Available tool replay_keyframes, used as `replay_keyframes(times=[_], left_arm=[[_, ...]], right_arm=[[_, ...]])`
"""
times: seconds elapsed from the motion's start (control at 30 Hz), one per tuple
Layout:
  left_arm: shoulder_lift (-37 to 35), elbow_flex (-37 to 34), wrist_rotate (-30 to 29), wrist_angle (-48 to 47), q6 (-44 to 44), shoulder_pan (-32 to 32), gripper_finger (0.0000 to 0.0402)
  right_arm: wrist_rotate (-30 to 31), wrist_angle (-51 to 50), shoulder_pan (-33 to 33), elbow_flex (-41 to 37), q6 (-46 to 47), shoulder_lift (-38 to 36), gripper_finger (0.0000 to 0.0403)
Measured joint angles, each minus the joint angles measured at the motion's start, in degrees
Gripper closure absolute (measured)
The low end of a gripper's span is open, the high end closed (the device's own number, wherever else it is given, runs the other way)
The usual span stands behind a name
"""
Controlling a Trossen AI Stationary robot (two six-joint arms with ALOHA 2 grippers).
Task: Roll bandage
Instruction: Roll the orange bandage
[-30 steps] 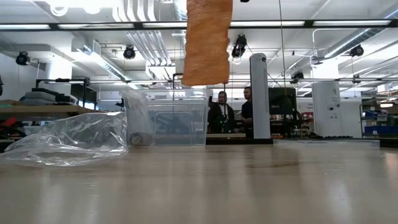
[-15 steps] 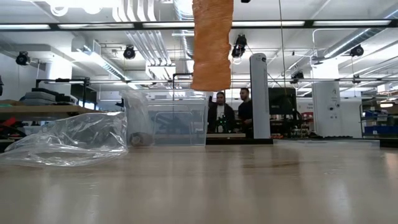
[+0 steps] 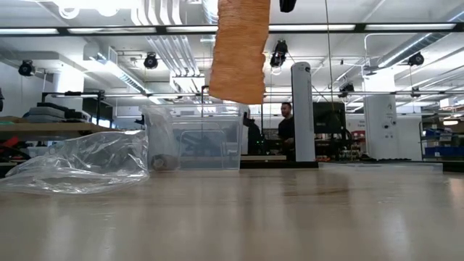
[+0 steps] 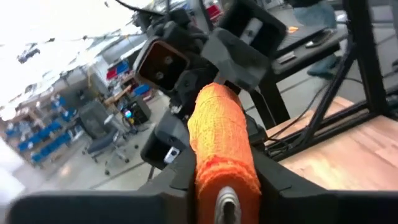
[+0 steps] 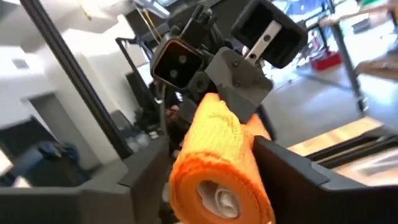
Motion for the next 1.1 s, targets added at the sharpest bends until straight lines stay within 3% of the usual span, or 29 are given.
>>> replay_keyframes(times=[0.17, 0.43, 0.8, 1.1], left_arm=[[0.1, 0.0, 1.0, 0.5, 5.1, -0.4, 0.0293], [0.1, 0.0, -0.7, 0.8, 6.8, -0.4, 0.0331], [0.1, 0.0, -0.6, 0.0, 8.9, -0.4, 0.0324], [0.2, 0.0, -2.5, 0.2, 7.3, -0.4, 0.0321]], right_arm=[[0.7, 0.1, 0.1, -0.1, 7.3, 0.1, 0.0121], [2.7, -0.6, 0.0, -0.1, 9.4, 0.1, 0.0099], [4.6, -0.4, 0.0, -0.1, 10.6, 0.1, 0.0143], [4.8, -0.7, 0.0, -0.1, 8.3, 0.1, 0.0245]])
